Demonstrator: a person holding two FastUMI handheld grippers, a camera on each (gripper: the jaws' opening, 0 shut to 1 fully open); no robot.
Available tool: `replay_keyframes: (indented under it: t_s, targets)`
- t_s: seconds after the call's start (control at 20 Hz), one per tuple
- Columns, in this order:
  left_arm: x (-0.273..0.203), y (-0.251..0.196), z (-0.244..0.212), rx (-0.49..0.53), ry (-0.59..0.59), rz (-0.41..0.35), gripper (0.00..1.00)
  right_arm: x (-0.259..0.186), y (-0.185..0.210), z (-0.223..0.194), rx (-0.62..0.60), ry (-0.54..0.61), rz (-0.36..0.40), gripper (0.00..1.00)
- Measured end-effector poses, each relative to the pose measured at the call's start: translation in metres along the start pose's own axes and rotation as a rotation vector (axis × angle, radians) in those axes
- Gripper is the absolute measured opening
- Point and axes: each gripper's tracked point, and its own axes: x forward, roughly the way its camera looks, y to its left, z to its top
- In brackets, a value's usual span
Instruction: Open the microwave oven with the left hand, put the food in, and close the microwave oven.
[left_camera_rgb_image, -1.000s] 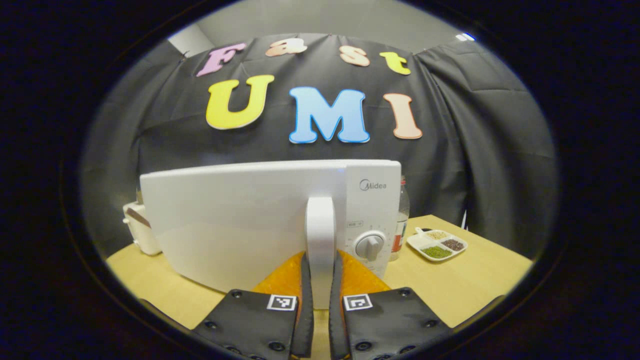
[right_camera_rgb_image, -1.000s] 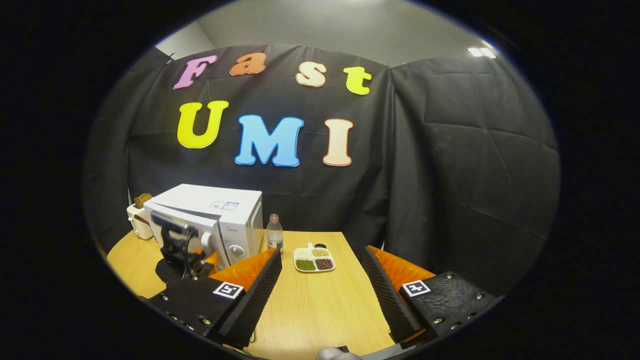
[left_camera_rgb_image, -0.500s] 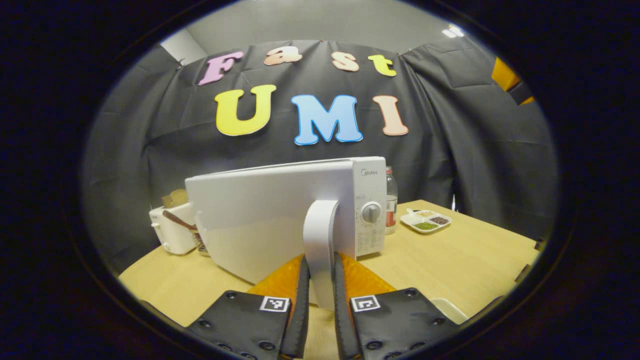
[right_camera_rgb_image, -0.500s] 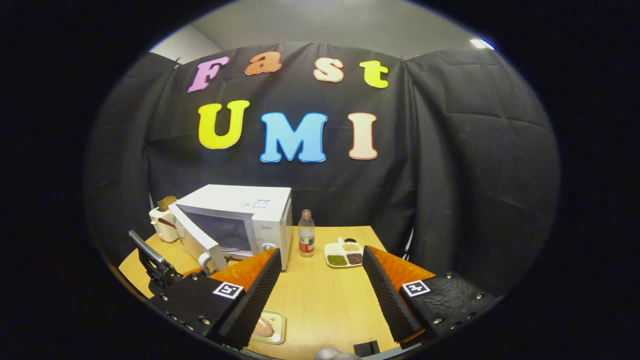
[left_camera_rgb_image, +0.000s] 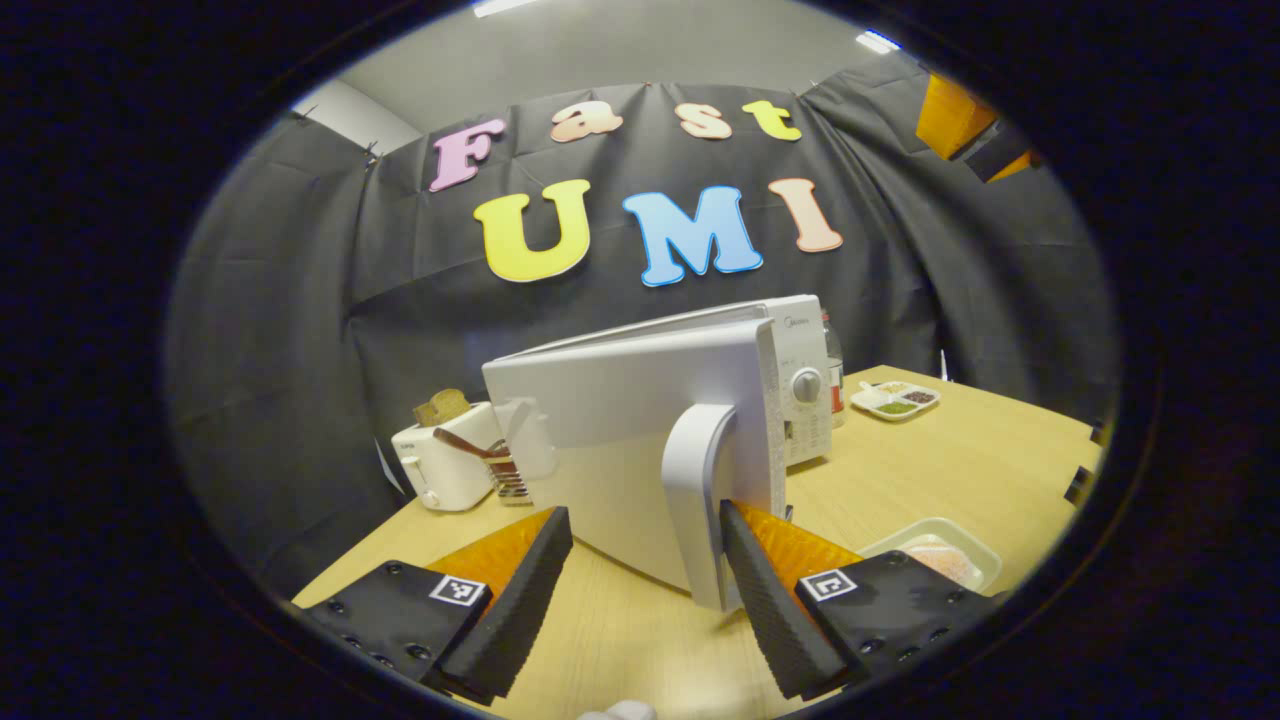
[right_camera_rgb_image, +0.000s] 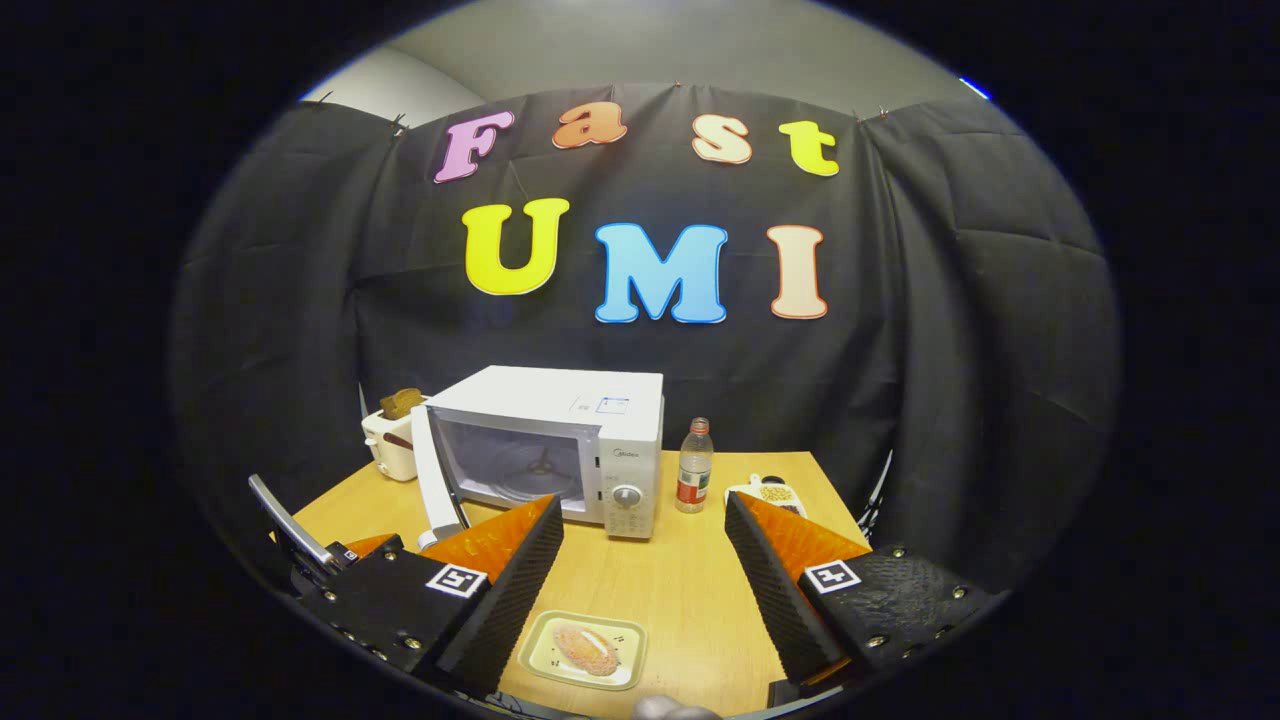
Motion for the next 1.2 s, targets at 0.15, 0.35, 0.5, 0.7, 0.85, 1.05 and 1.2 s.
replay_keyframes:
  t_s: [0.15, 0.35, 0.5, 0.7, 0.85, 1.05, 1.2]
  targets:
    - [-0.014, 0.024, -0.008, -0.039, 0.019, 0.042, 0.99, 0.001, 0.019, -0.003, -0.008, 0.010, 0.031, 0.99]
    - [-0.030, 0.063, -0.019, -0.049, 0.033, 0.113, 0.97, 0.003, 0.053, -0.004, -0.019, 0.022, 0.099, 0.99]
    - [-0.040, 0.088, -0.027, -0.075, 0.043, 0.144, 0.99, 0.007, 0.075, -0.007, -0.032, 0.028, 0.143, 0.99]
    - [-0.049, 0.112, -0.037, -0.128, 0.059, 0.149, 1.00, 0.017, 0.106, -0.015, -0.027, 0.044, 0.200, 0.99]
    - [-0.055, 0.127, -0.041, -0.133, 0.061, 0.155, 1.00, 0.025, 0.124, -0.023, -0.011, 0.053, 0.228, 1.00]
    - [-0.068, 0.144, -0.044, -0.128, 0.064, 0.180, 0.99, 0.031, 0.135, -0.028, -0.006, 0.062, 0.246, 1.00]
    - [-0.078, 0.166, -0.049, -0.118, 0.062, 0.208, 0.95, 0.032, 0.137, -0.027, -0.017, 0.059, 0.254, 1.00]
